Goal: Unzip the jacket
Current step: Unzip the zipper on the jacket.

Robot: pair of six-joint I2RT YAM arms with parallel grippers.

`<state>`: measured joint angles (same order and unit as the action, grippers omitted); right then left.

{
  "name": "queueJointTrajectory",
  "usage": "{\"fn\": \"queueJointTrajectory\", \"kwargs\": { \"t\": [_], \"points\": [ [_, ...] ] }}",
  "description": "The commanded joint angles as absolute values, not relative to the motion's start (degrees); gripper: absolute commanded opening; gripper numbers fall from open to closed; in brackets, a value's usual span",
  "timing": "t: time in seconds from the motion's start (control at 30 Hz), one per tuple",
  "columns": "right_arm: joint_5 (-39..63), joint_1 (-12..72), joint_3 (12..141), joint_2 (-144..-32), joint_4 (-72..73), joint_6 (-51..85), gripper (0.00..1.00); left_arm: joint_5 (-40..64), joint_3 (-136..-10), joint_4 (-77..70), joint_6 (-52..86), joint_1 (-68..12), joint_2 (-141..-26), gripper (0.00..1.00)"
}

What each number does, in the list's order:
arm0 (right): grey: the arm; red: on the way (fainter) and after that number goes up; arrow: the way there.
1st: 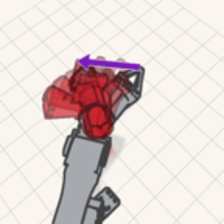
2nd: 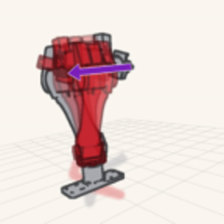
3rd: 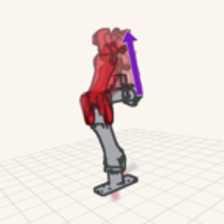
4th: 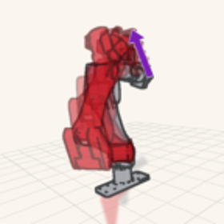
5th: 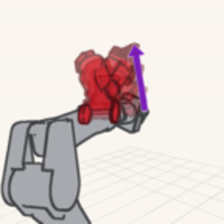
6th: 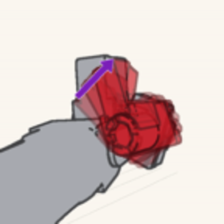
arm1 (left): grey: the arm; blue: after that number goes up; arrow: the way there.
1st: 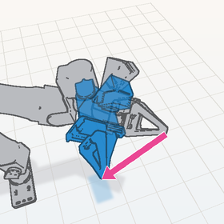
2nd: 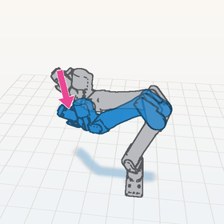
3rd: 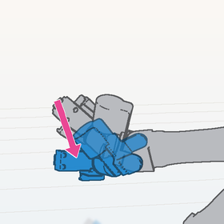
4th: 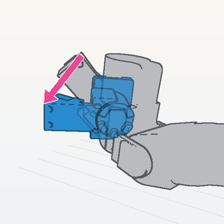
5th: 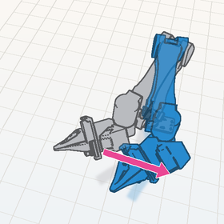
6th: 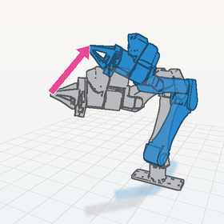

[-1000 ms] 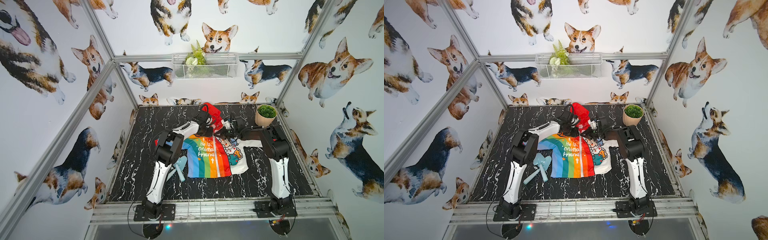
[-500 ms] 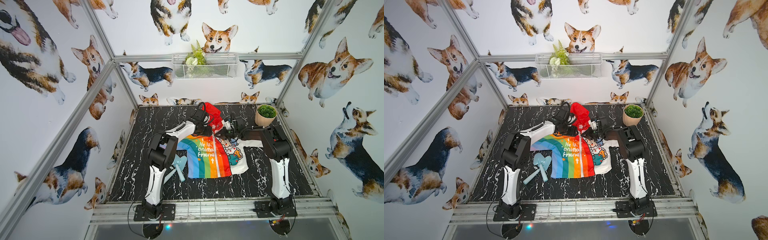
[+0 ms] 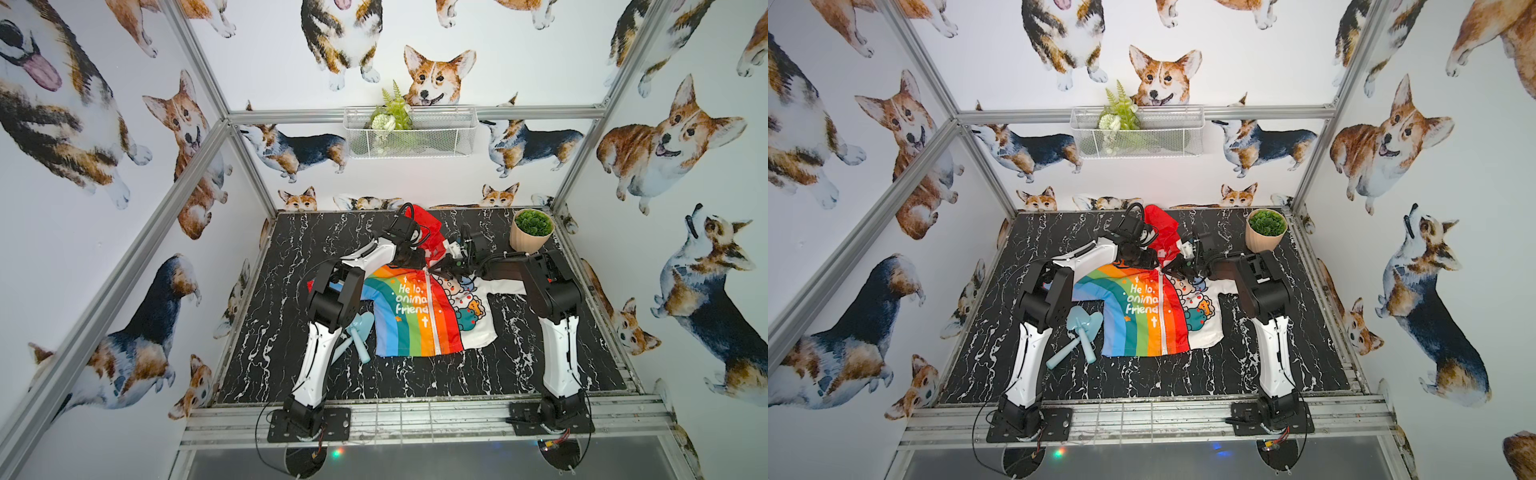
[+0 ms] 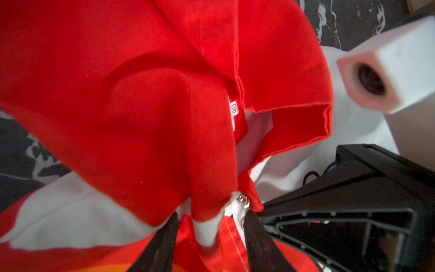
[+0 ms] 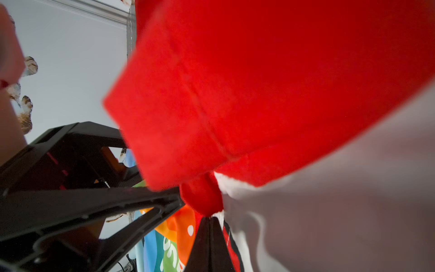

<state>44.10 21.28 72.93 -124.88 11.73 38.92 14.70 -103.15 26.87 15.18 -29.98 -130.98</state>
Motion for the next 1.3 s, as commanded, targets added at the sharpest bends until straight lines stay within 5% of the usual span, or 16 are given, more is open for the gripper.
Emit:
{"fn": "queueJointTrajectory", "kwargs": {
  "t": [0.0,0.4,1.27],
  "points": [
    [44.3,21.3,73.4,-124.8,11.5,38.8,0.0,15.4,-104.6,28.1,15.1,-29.9,-132.0,0.38],
    [43.4,21.7,72.9,-124.1,10.0,39.1,0.0,14.5,-106.9,29.2,15.1,-29.4,-133.7,0.0],
    [38.2,25.4,67.2,-118.9,2.6,35.6,0.0,18.4,-102.5,24.8,16.3,-28.0,-131.4,0.0]
  ]
}}
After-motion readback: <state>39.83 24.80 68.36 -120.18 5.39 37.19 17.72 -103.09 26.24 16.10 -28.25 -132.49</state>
